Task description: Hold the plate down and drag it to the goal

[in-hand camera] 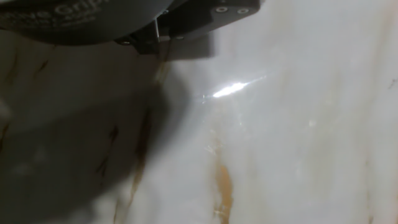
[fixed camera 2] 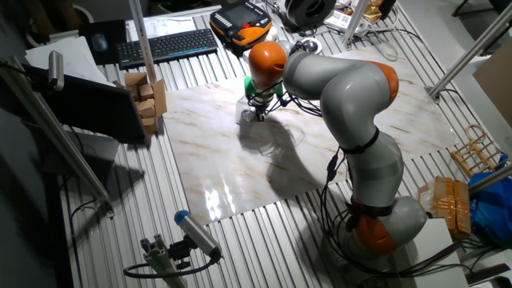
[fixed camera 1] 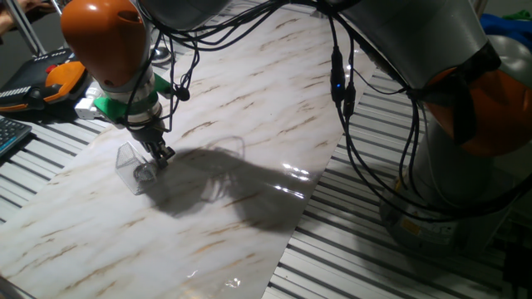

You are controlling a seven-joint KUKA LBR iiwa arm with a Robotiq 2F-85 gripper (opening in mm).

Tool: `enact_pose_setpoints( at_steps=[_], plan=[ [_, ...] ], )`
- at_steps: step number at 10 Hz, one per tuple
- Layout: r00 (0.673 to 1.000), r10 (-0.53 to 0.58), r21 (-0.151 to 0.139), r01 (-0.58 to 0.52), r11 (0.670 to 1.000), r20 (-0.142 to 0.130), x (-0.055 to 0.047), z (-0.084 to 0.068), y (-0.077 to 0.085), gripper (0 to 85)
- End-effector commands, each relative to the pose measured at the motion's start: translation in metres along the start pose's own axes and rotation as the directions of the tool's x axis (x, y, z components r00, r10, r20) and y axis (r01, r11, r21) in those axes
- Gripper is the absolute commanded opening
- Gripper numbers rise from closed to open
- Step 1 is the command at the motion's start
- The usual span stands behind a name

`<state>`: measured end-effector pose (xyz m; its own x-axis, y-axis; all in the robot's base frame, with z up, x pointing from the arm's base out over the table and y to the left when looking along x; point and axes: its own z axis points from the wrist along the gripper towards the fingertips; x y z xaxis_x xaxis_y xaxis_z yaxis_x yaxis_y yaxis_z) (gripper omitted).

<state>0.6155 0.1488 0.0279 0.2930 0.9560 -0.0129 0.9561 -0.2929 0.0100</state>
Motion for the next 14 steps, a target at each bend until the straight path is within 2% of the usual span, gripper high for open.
enact_pose_setpoints(
  at_steps=[1,5,11,14],
  plan=[
    [1.0,0.0,-0.004,0.0,1.0,-0.001,0.0005,-0.0003,0.0001,0.0],
    [1.0,0.003,-0.007,-0.003,1.0,-0.005,0.0042,0.0,0.0013,0.0],
    [1.0,-0.003,-0.016,0.003,1.0,-0.008,0.0046,0.0006,0.0025,0.0],
    [1.0,-0.022,-0.023,0.022,1.0,-0.002,0.0005,-0.0018,0.0058,0.0]
  ],
)
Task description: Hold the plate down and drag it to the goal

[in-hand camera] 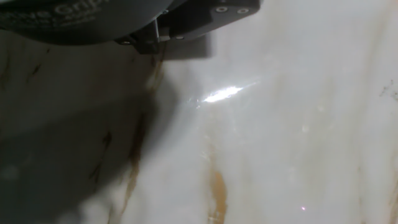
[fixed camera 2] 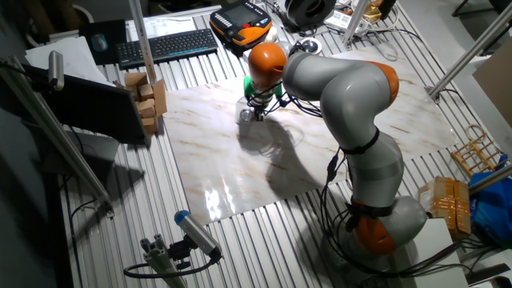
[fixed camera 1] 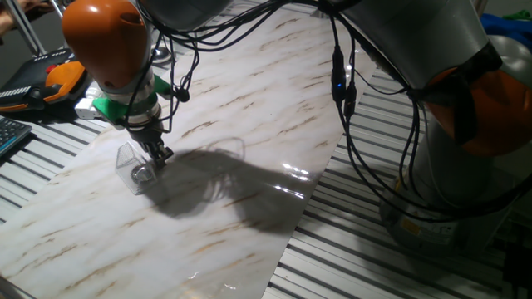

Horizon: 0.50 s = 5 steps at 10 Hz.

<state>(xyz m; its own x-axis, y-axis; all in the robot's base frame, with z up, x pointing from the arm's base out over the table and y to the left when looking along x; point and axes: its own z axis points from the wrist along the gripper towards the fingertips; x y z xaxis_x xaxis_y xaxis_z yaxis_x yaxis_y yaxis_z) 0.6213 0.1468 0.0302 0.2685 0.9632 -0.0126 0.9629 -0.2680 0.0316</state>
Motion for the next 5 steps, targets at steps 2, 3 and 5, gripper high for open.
enact_pose_setpoints(
  at_steps=[2,3,5],
  plan=[
    [0.999,-0.033,0.002,0.033,0.999,0.001,-0.007,-0.004,0.004,0.0],
    [0.997,-0.071,0.002,0.071,0.997,0.0,-0.01,-0.006,0.004,0.0],
    [0.974,-0.225,-0.005,0.225,0.974,0.008,-0.013,-0.011,0.004,0.0]
  ],
)
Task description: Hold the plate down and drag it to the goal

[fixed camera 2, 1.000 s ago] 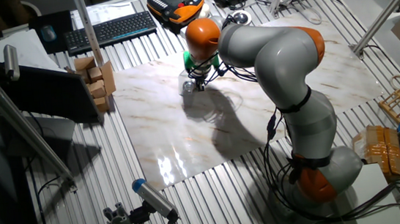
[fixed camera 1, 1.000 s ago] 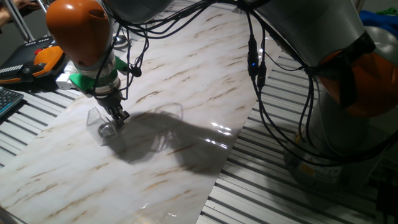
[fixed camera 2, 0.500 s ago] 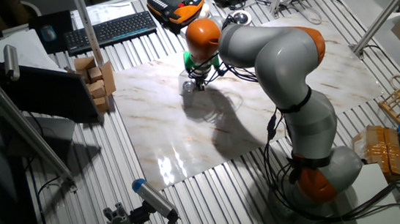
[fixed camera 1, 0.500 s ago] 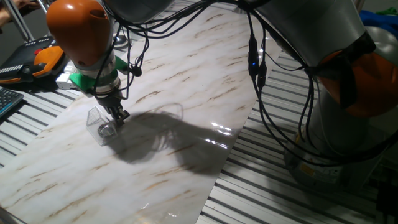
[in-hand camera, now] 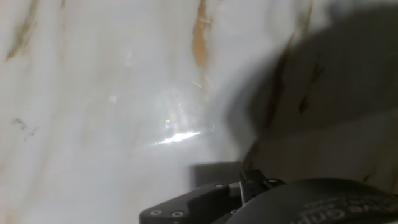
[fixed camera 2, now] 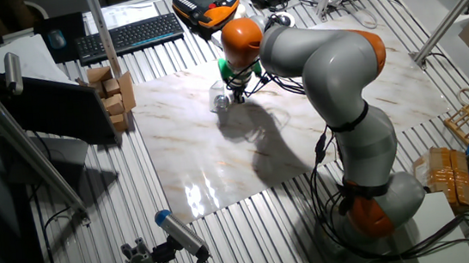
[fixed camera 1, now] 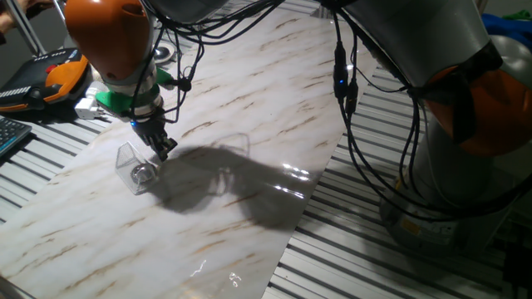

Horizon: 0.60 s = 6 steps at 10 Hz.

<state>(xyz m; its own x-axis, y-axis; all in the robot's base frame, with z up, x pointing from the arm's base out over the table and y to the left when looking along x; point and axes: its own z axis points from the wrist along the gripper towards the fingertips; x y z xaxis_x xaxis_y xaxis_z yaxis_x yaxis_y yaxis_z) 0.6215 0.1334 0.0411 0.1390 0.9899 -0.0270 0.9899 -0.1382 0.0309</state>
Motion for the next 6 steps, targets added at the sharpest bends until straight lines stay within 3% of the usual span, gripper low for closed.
enact_pose_setpoints(
  at_steps=[1,2,3,4,5,6],
  plan=[
    [0.98,-0.198,0.0,0.198,0.98,-0.01,0.0,0.0,0.0,0.0],
    [0.931,-0.366,0.013,0.366,0.93,0.006,0.0,-0.002,-0.003,0.0],
    [0.807,-0.59,0.031,0.59,0.807,0.011,-0.001,-0.005,-0.004,0.0],
    [0.668,-0.744,0.036,0.743,0.668,0.009,-0.001,-0.008,-0.004,0.0],
    [0.526,-0.85,0.042,0.849,0.526,0.011,-0.001,-0.01,-0.004,0.0],
    [0.42,-0.907,0.036,0.906,0.421,0.017,-0.001,-0.012,-0.004,0.0]
  ],
)
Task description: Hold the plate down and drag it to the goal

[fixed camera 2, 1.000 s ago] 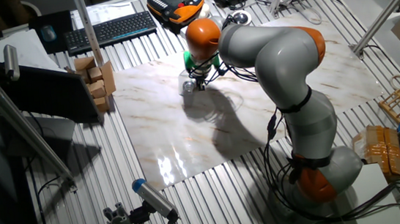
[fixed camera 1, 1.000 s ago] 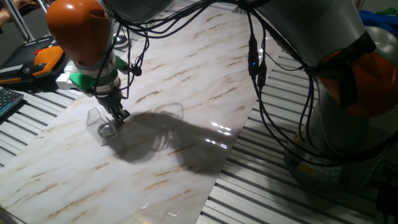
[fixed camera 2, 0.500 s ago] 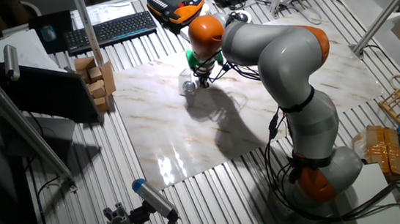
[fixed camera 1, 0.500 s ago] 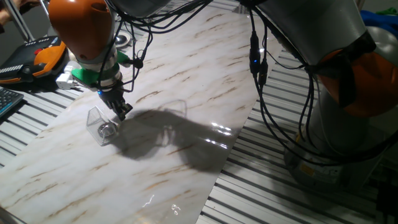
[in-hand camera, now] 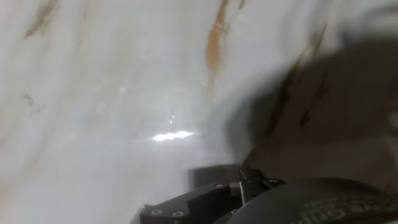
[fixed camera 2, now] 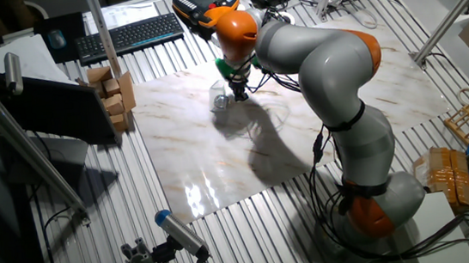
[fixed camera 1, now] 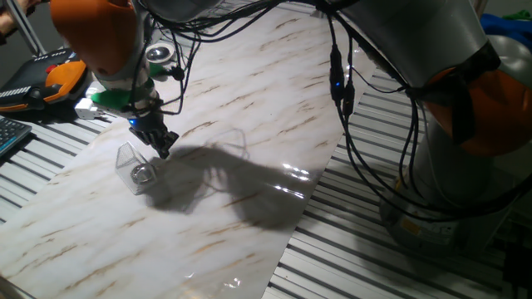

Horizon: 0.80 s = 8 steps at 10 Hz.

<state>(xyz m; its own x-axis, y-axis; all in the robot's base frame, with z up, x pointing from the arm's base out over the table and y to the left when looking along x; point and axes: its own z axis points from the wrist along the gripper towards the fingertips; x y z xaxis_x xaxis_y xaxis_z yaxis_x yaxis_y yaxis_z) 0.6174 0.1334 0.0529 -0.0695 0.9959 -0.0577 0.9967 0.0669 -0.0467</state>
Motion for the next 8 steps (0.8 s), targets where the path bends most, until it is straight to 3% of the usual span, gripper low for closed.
enact_pose_setpoints(
  at_steps=[1,3,4,5,6,7,8],
  plan=[
    [0.545,-0.835,-0.036,0.838,0.544,0.069,-0.001,0.0,0.0,0.0],
    [0.37,-0.922,-0.027,0.929,0.37,0.115,-0.009,-0.003,0.002,0.0],
    [0.267,-0.957,-0.028,0.964,0.265,0.115,-0.016,-0.006,0.005,0.0],
    [0.214,-0.971,-0.085,0.975,0.206,0.107,-0.026,-0.009,0.007,0.0],
    [0.176,-0.977,-0.092,0.982,0.165,0.123,-0.034,-0.011,0.006,0.0],
    [0.132,-0.982,-0.083,0.989,0.122,0.136,-0.037,-0.014,0.004,0.0],
    [0.076,-0.985,-0.046,0.996,0.07,0.153,-0.038,-0.018,0.0,0.0]
  ],
)
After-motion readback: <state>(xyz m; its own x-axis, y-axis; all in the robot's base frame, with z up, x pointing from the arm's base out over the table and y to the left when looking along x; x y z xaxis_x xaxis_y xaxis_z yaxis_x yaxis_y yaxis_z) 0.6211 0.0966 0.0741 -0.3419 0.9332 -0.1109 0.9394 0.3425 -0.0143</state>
